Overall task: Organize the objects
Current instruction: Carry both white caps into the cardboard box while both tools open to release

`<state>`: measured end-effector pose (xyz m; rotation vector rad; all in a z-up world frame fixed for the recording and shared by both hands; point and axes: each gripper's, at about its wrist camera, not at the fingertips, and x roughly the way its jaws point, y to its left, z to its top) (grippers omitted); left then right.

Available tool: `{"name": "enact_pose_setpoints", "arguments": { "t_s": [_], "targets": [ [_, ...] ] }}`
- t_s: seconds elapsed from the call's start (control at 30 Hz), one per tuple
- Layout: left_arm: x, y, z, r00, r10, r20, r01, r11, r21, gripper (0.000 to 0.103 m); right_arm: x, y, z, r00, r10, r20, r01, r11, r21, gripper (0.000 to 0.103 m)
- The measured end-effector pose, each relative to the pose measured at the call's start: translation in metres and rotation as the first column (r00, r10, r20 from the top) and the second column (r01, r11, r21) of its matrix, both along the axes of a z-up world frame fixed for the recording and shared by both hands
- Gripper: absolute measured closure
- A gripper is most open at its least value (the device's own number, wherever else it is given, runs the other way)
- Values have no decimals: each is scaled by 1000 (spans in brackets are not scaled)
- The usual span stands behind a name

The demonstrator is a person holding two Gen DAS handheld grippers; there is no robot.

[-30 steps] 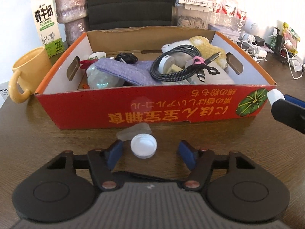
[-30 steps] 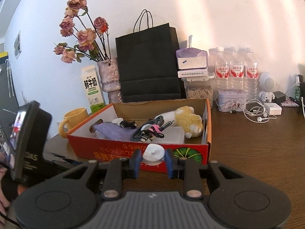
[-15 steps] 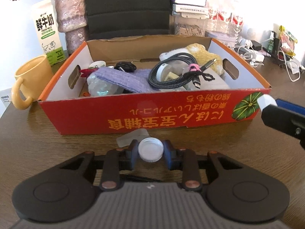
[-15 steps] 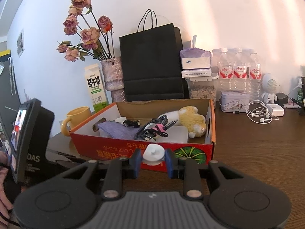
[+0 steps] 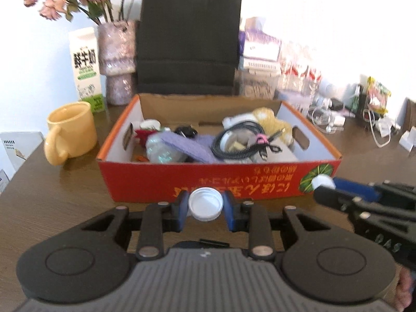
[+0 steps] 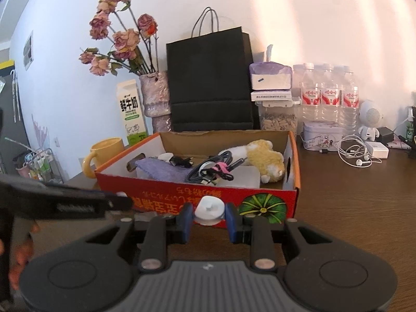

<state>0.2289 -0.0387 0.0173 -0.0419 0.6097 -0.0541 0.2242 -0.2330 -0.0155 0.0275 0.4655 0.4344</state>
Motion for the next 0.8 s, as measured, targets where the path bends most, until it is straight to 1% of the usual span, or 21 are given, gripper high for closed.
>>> {"name": "enact_pose_setpoints", "arguments": {
  "t_s": [0.13,0.33,0.53,0.8],
  "targets": [
    [-9,12,10,999,9,39,-8,1000,-19,73,-6,11,1,1000,3,15,-3,1000,-21,77],
    [-10,26,17,997,7,73,-4,999,-42,73,-6,23,11,999,0,52,0,1000,-14,77],
    [2,38,24,995,7,102,0,998,-68,73,14,40,25,997,-13,71,15,1000,-27,77],
    [36,43,35,990,-4,143,17,996,-91,73,51,59,45,993,-39,109,44,998,-43,77]
  ]
}}
